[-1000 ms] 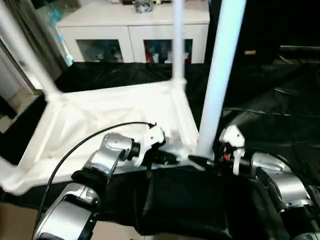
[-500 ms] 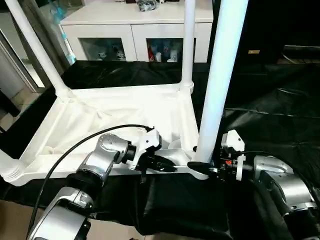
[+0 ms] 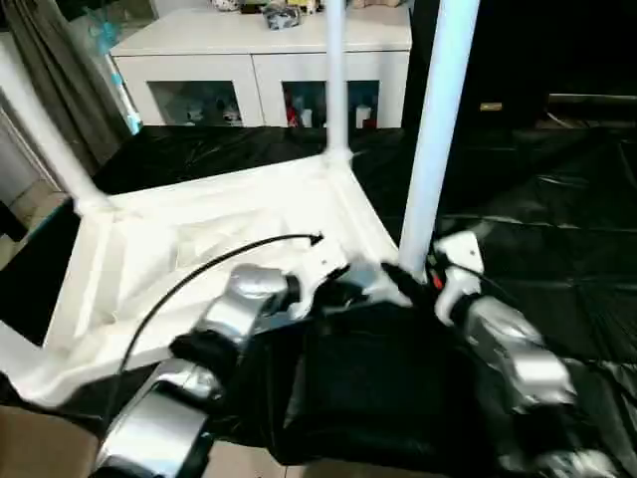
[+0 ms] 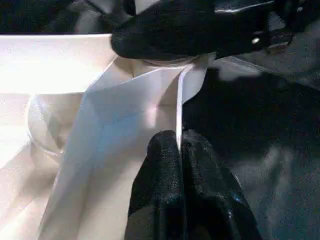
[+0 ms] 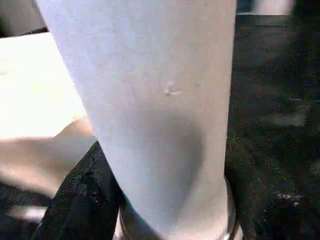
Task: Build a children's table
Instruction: Rotate leg to tighten
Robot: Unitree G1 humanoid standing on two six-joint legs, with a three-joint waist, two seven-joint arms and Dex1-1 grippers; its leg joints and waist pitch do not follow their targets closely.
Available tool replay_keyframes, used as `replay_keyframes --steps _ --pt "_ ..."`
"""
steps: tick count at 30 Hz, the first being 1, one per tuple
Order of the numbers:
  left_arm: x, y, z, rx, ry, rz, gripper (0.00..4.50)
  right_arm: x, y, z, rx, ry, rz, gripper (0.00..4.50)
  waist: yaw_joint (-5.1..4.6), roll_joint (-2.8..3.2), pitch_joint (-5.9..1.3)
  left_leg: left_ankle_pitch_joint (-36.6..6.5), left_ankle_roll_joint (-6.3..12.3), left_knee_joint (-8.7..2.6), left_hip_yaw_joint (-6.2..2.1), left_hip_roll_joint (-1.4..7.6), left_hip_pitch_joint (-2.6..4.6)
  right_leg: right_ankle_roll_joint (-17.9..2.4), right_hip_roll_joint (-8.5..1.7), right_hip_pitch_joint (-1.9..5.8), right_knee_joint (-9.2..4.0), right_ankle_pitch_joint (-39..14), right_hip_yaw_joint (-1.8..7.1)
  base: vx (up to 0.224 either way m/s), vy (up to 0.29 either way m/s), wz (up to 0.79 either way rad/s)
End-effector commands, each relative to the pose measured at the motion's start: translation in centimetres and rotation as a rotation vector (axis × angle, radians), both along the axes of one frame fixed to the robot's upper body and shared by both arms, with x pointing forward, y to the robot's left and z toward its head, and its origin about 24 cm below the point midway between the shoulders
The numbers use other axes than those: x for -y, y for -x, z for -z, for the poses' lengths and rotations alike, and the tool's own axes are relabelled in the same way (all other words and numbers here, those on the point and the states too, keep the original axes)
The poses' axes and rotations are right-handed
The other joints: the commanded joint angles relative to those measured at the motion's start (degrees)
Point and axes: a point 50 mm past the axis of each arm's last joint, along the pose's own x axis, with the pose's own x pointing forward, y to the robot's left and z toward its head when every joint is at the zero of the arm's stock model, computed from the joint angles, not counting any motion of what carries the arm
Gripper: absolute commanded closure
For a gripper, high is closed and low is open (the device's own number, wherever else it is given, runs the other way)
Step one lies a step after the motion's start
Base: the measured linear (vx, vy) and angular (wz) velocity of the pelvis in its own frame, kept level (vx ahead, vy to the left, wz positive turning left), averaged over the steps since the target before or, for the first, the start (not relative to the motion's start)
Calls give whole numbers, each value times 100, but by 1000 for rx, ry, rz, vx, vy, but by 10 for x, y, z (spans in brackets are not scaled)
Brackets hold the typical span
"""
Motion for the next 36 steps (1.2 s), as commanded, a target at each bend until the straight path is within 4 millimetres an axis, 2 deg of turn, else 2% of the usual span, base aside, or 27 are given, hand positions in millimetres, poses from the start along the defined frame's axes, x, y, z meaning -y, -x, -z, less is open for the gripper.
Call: replay_keyframes --steps 1,2,4,7,9,10,11,12,13,17,18,20,26,27,28,29,30,34,36 --pt "16 -4 -11 44 49 -28 450 -27 15 33 -153 26 -82 196 -35 -114 -254 -2096 89 -444 -187 275 130 -1041 -341 118 -503 -2066 194 0 0 0" --pt "16 -4 -11 43 49 -22 450 -28 14 32 -148 22 -91 196 -35 -122 -253 -2082 118 -443 -185 273 120 -1031 -343 127 -507 -2052 192 0 0 0" --pt "17 0 -9 39 53 23 450 -35 14 25 -114 -25 -163 126 -26 -111 -262 -1970 201 -442 -183 283 104 -1037 -338 137 -493 -1894 194 0 0 0" --pt "16 1 -9 39 55 53 450 -35 15 20 -98 -67 -202 126 -17 -102 -279 -1860 271 -440 -186 294 93 -1087 -336 160 -466 -1672 188 0 0 0" --pt "12 2 -9 35 61 81 450 -32 18 16 -75 -57 -263 89 -11 -97 -284 -1853 310 -426 -174 288 92 -1101 -334 173 -466 -1604 184 0 0 0" --pt "7 3 -9 25 64 109 450 -25 23 12 -56 -41 -342 89 13 -95 -293 -1777 364 -415 -170 293 96 -1116 -331 186 -460 -1485 182 0 0 0" --pt "7 3 -9 24 64 110 450 -25 23 12 -56 -41 -347 89 27 -98 -299 -1715 402 -404 -160 297 97 -1136 -334 182 -453 -1390 190 0 0 0" --pt "2 4 -9 17 66 141 450 -18 30 8 -45 -37 -442 89 37 -84 -300 -1585 463 -409 -166 301 75 -1191 -338 205 -432 -1244 179 0 0 0" --pt "0 4 -10 16 68 154 450 -15 34 6 -44 -35 -488 89 64 -103 -308 -1485 535 -383 -149 305 74 -1230 -329 209 -420 -1101 175 0 0 0" --pt "-12 7 -10 -4 66 225 450 0 44 2 -59 -18 -623 89 106 -100 -313 -1283 699 -355 -142 310 45 -1324 -342 222 -388 -1026 155 0 0 0" --pt "-20 9 -12 -27 77 273 450 10 46 -2 -65 -9 -665 89 98 -120 -310 -1289 703 -361 -143 314 43 -1344 -340 219 -393 -1059 153 0 0 0" --pt "-25 11 -14 -45 91 307 450 18 45 -5 -64 -2 -679 89 105 -102 -313 -1279 720 -360 -144 325 43 -1411 -337 217 -375 -1058 150 0 0 0" --pt "-39 16 -16 -98 88 390 450 28 43 -16 -57 -14 -757 89 109 -102 -302 -1395 617 -381 -148 340 68 -1464 -334 205 -376 -1193 156 0 0 0" --pt "-41 17 -16 -108 88 402 450 27 44 -16 -61 -16 -774 112 109 -101 -308 -1365 620 -376 -147 341 69 -1471 -336 207 -372 -1147 158 0 0 0" --pt "-42 18 -16 -116 90 410 450 27 45 -16 -64 -17 -789 112 129 -163 -304 -1284 662 -370 -147 343 53 -1492 -348 212 -348 -1111 163 0 0 0" --pt "-42 18 -16 -116 90 410 450 27 45 -16 -64 -17 -789 123 140 -144 -303 -1271 666 -371 -141 346 63 -1483 -348 200 -358 -1141 164 0 0 0" --pt "-43 20 -16 -124 93 416 450 26 46 -16 -65 -20 -805 132 152 -161 -305 -1228 661 -366 -136 349 71 -1479 -344 190 -366 -1138 167 0 0 0" --pt "-44 21 -14 -128 92 418 450 25 48 -15 -74 -28 -824 163 206 -153 -309 -1126 675 -357 -133 355 82 -1509 -340 183 -337 -988 172 0 0 0" --pt "-43 23 -13 -129 91 413 450 24 50 -14 -80 -41 -837 182 220 -170 -300 -1123 668 -357 -133 347 70 -1493 -354 193 -341 -1038 172 0 0 0"
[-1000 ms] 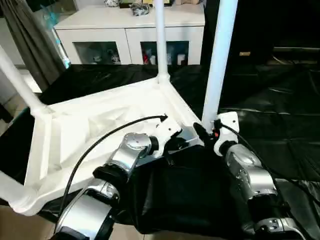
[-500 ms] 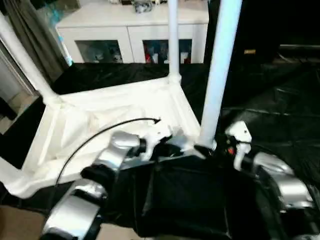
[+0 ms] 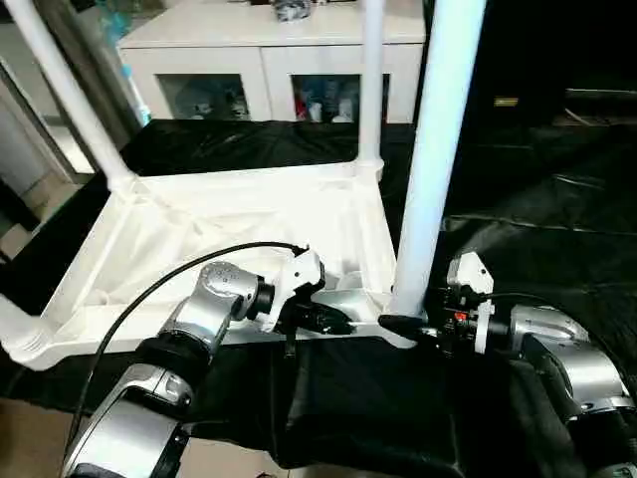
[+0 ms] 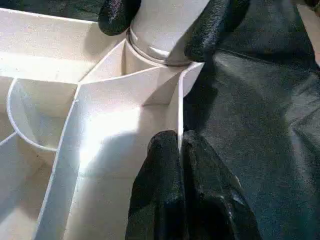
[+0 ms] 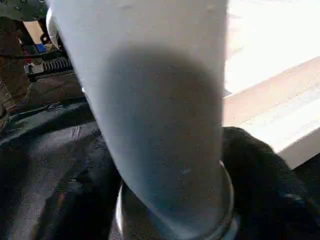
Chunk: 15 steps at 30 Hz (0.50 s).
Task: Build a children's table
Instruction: Rotate leg to tighten
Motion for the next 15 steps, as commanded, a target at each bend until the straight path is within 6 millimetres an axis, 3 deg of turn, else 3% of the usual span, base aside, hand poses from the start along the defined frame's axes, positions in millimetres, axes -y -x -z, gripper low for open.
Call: replay_keyframes --steps 1,8,9,10,14,15 --pt "5 0 -8 19 66 10 450 -9 4 2 -29 -16 -58 182 20 -182 -330 -1138 655 -332 -133 333 100 -1461 -356 213 -352 -1115 193 0 0 0" --pt "12 -10 -6 108 44 -127 450 -14 4 9 -10 -37 30 197 26 -164 -332 -1145 639 -327 -136 329 108 -1407 -342 205 -365 -1111 190 0 0 0" --pt "15 -14 -6 124 30 -174 450 -16 0 14 -1 -17 107 197 15 -125 -316 -1254 584 -341 -136 325 113 -1374 -332 186 -392 -1253 187 0 0 0" --pt "15 -14 -6 124 30 -174 450 -16 0 14 -1 -17 107 197 -6 -123 -312 -1381 478 -353 -144 310 116 -1343 -338 199 -400 -1406 182 0 0 0" --pt "30 -24 -8 161 26 -291 450 -22 -16 30 -3 45 384 198 -106 -113 -293 -1776 167 -403 -187 292 141 -1207 -342 185 -439 -1886 175 0 0 0" --pt "39 -27 -9 174 28 -324 450 -25 -22 36 -23 51 515 198 -151 -69 -290 -1853 127 -405 -187 292 146 -1198 -341 164 -442 -1877 192 0 0 0"
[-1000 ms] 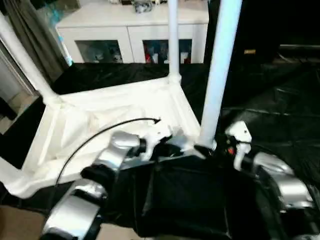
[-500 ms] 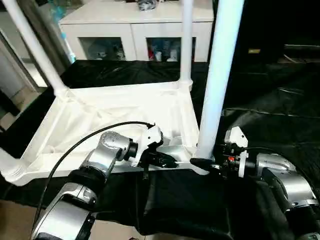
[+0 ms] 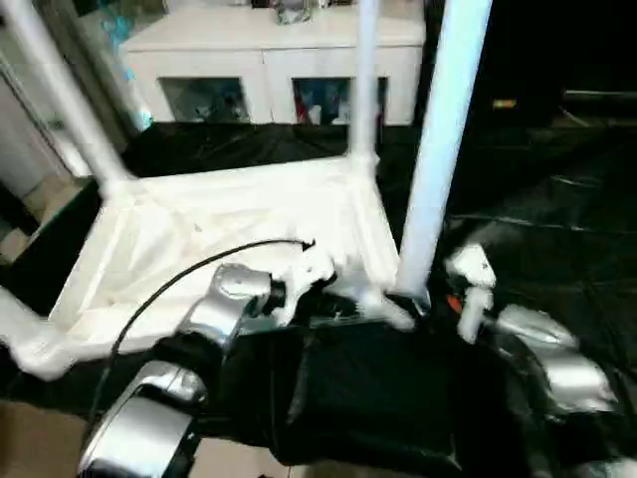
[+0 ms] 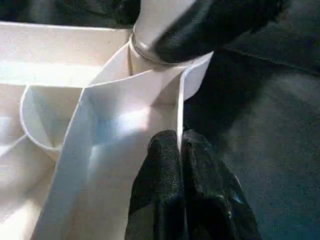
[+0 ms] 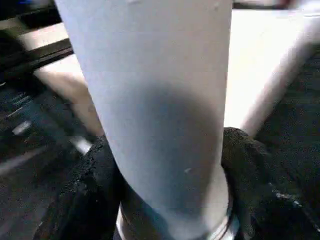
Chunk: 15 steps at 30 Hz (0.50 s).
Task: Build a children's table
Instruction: Rotate leg to tighten
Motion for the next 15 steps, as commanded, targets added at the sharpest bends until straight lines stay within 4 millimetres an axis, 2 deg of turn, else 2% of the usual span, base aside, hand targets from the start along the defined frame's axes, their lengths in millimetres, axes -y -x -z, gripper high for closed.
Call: replay_keyframes --steps 1,2,8,10,12,13,15 --pt "17 -10 -12 66 38 -97 450 -15 0 25 -105 42 114 198 -76 -106 -284 -1937 96 -438 -196 288 128 -1182 -329 159 -453 -1881 172 0 0 0" --pt "21 -11 -12 76 36 -116 450 -19 -2 26 -109 41 150 198 -103 -85 -286 -1962 97 -437 -193 287 127 -1170 -322 157 -454 -1817 177 0 0 0" --pt "38 -8 -10 75 52 -114 450 -45 -12 24 -75 87 188 198 -164 -97 -295 -1893 245 -413 -186 258 97 -1144 -336 177 -475 -1781 172 0 0 0" --pt "41 -7 -10 74 56 -99 450 -54 -13 21 -71 39 126 142 -184 -114 -303 -1833 316 -408 -183 261 84 -1173 -335 187 -468 -1682 170 0 0 0" --pt "41 -7 -10 74 56 -96 450 -57 -13 19 -69 15 106 128 -194 -98 -298 -1812 380 -402 -177 261 78 -1193 -333 186 -467 -1661 167 0 0 0" --pt "37 -7 -10 65 61 -71 450 -59 -10 14 -56 -17 16 122 -193 -111 -298 -1805 404 -406 -181 265 78 -1194 -334 196 -466 -1686 164 0 0 0" --pt "36 -6 -10 60 64 -55 450 -59 -8 12 -49 -19 -23 93 -175 -109 -307 -1741 455 -397 -173 277 75 -1200 -329 205 -454 -1594 169 0 0 0"
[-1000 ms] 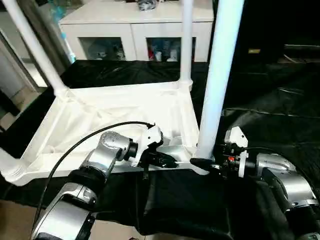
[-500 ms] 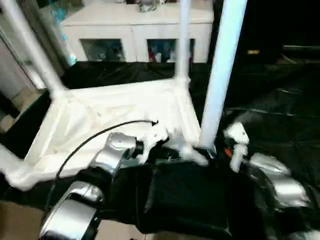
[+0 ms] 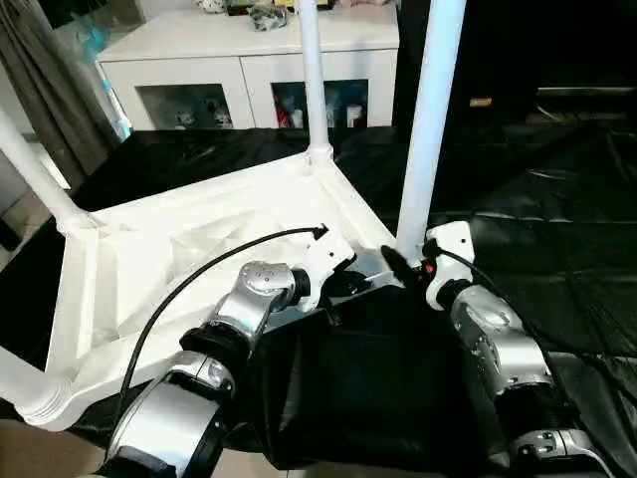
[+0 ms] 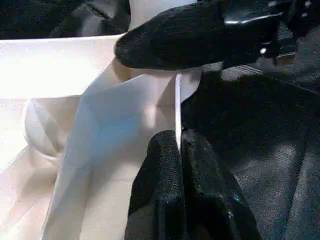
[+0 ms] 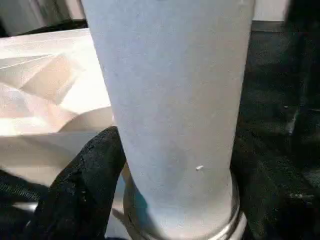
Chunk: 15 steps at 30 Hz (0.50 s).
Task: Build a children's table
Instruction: Rotate leg to tighten
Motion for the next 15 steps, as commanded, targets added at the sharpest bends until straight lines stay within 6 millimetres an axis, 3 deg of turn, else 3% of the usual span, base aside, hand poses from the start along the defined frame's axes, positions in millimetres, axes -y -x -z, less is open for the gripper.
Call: replay_keyframes --steps 1,3,5,7,15 --pt "18 3 -11 29 64 91 450 -42 16 12 -66 -42 -269 86 17 -135 -290 -1703 467 -394 -168 283 78 -1221 -334 196 -443 -1530 174 0 0 0" --pt "9 9 -11 -2 75 199 450 -32 26 5 -47 -42 -410 81 75 -170 -307 -1471 620 -368 -145 292 65 -1287 -330 219 -416 -1220 172 0 0 0" --pt "3 12 -10 -11 65 243 450 -25 30 1 -34 -51 -463 81 112 -148 -328 -1218 748 -344 -140 303 48 -1383 -346 229 -369 -890 163 0 0 0" --pt "-3 14 -10 -27 62 286 450 -18 35 -2 -32 -55 -520 81 172 -165 -338 -1055 862 -319 -135 313 44 -1464 -350 235 -341 -728 154 0 0 0" --pt "-31 26 -10 -118 53 424 450 13 47 -12 -52 -2 -676 81 302 -157 -309 -1306 707 -364 -133 358 95 -1433 -343 184 -365 -1166 181 0 0 0"
